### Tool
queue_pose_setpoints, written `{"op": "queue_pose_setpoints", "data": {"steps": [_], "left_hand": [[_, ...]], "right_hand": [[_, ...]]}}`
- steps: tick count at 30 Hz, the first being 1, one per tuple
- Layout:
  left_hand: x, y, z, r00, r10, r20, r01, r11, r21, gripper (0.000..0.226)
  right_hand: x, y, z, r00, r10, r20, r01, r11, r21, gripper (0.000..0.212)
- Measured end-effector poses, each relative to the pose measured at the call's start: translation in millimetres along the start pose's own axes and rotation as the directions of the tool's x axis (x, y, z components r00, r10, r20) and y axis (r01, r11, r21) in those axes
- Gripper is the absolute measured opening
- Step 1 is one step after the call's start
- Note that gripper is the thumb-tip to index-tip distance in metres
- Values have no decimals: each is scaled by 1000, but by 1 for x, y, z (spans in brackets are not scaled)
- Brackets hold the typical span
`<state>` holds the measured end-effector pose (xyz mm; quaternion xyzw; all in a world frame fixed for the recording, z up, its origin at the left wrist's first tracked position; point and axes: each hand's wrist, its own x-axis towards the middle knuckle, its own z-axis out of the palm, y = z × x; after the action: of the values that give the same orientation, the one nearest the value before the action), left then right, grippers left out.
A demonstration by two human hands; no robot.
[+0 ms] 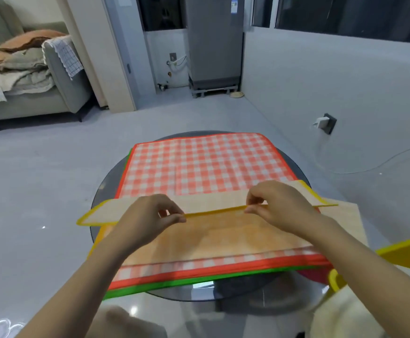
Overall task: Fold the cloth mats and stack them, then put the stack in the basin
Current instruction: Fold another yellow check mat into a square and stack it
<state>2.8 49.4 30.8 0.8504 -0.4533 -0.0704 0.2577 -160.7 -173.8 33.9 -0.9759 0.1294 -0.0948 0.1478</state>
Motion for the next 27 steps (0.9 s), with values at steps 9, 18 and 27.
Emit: {"op": "queue_pose_setpoints", "data": {"steps": [9,18,27], "left_hand": [[-23,-14,45,989,-54,138,47,997,55,8],[-26,-18,48,980,-68,185,64,998,28,5],[5,-15,71,995,43,85,-51,994,98,28]], "right_hand": [[-29,16,47,995,23,101,-23,1000,2,15],[-42,19,58,991,33,127,-44,996,83,11],[-42,23,71,993,106,43,-114,959,258,12]]}}
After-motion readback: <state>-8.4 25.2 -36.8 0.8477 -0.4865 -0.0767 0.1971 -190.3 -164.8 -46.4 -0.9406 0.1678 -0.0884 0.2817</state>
